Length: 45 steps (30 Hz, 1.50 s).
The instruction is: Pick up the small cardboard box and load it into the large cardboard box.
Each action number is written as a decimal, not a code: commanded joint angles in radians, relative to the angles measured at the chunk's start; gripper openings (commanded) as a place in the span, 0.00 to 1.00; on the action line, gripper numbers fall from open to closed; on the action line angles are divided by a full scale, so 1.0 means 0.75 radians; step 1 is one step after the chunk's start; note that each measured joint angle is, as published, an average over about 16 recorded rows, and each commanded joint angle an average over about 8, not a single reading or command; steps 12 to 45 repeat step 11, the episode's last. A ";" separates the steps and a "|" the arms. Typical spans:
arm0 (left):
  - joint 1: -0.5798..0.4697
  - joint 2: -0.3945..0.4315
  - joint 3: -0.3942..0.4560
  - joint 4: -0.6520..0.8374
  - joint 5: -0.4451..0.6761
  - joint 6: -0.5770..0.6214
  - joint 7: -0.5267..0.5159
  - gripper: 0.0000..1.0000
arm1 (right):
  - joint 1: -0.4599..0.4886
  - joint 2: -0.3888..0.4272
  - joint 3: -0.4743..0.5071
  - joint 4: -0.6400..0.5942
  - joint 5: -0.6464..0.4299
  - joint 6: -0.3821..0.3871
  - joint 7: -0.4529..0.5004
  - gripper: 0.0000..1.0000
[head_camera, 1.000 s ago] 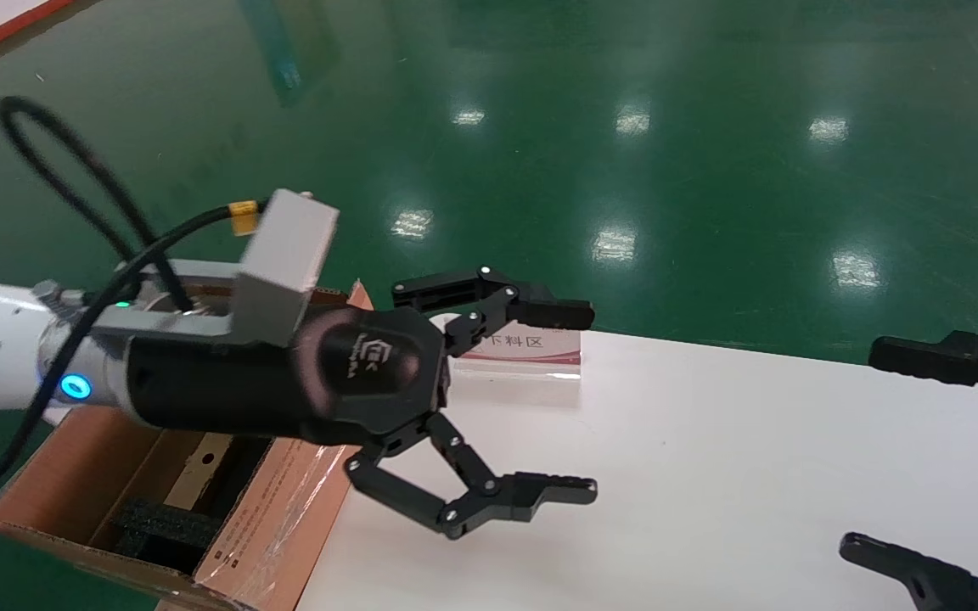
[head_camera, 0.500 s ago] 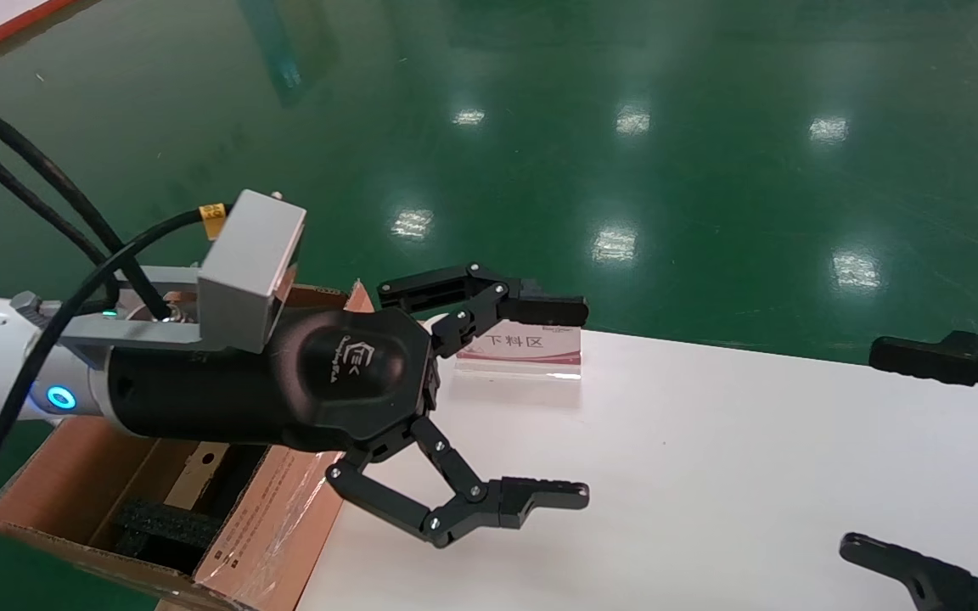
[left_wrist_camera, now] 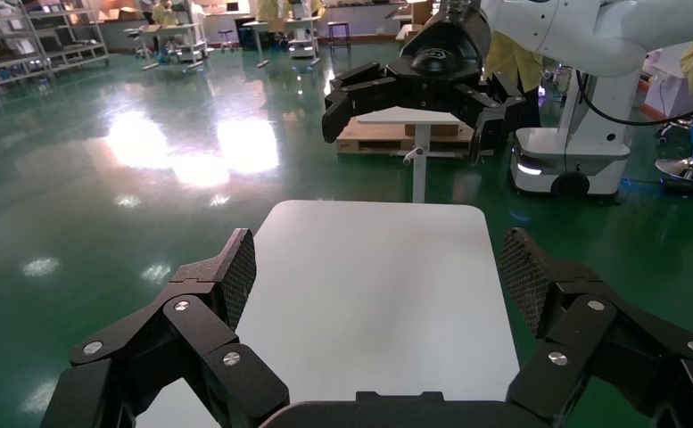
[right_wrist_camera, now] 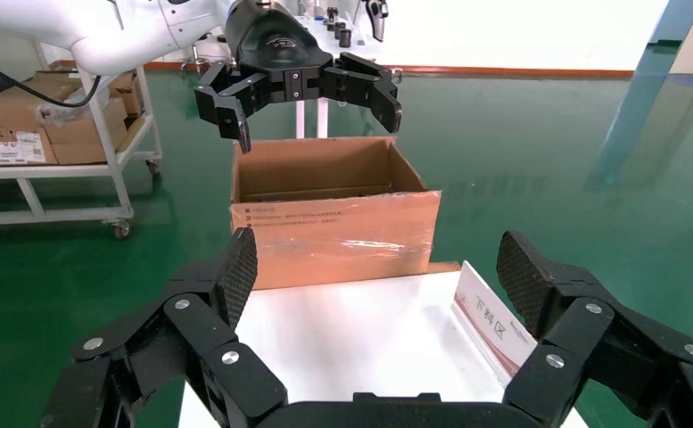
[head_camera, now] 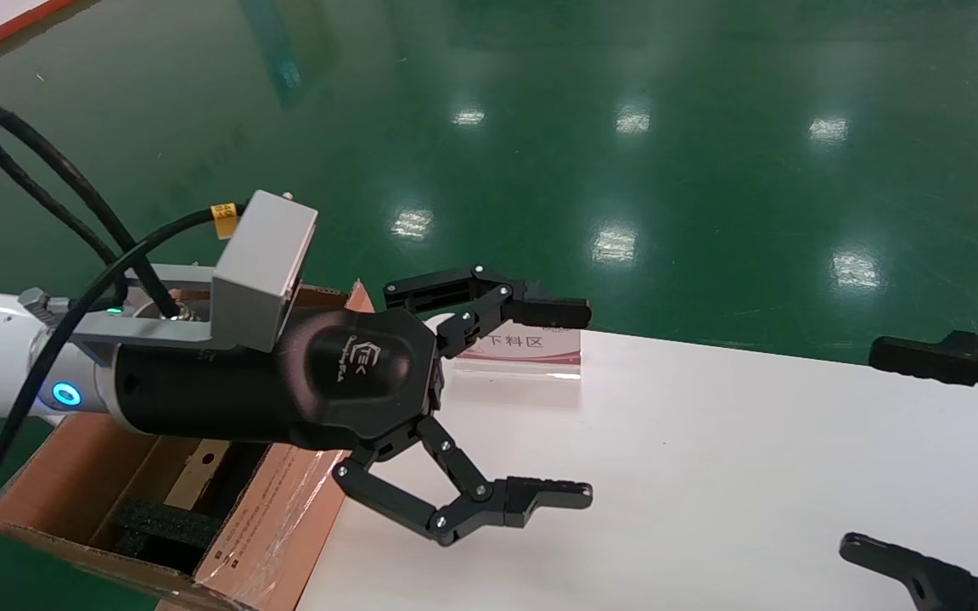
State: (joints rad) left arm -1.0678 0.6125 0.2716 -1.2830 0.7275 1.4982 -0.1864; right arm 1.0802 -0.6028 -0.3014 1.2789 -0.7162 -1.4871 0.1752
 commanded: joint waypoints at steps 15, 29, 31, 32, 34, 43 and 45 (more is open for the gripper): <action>-0.008 -0.001 0.009 -0.001 0.003 -0.003 -0.002 1.00 | 0.000 0.000 0.000 0.000 0.000 0.000 0.000 1.00; -0.008 -0.001 0.009 -0.001 0.003 -0.003 -0.002 1.00 | 0.000 0.000 0.000 0.000 0.000 0.000 0.000 1.00; -0.008 -0.001 0.009 -0.001 0.003 -0.003 -0.002 1.00 | 0.000 0.000 0.000 0.000 0.000 0.000 0.000 1.00; -0.008 -0.001 0.009 -0.001 0.003 -0.003 -0.002 1.00 | 0.000 0.000 0.000 0.000 0.000 0.000 0.000 1.00; -0.008 -0.001 0.009 -0.001 0.003 -0.003 -0.002 1.00 | 0.000 0.000 0.000 0.000 0.000 0.000 0.000 1.00; -0.008 -0.001 0.009 -0.001 0.003 -0.003 -0.002 1.00 | 0.000 0.000 0.000 0.000 0.000 0.000 0.000 1.00; -0.008 -0.001 0.009 -0.001 0.003 -0.003 -0.002 1.00 | 0.000 0.000 0.000 0.000 0.000 0.000 0.000 1.00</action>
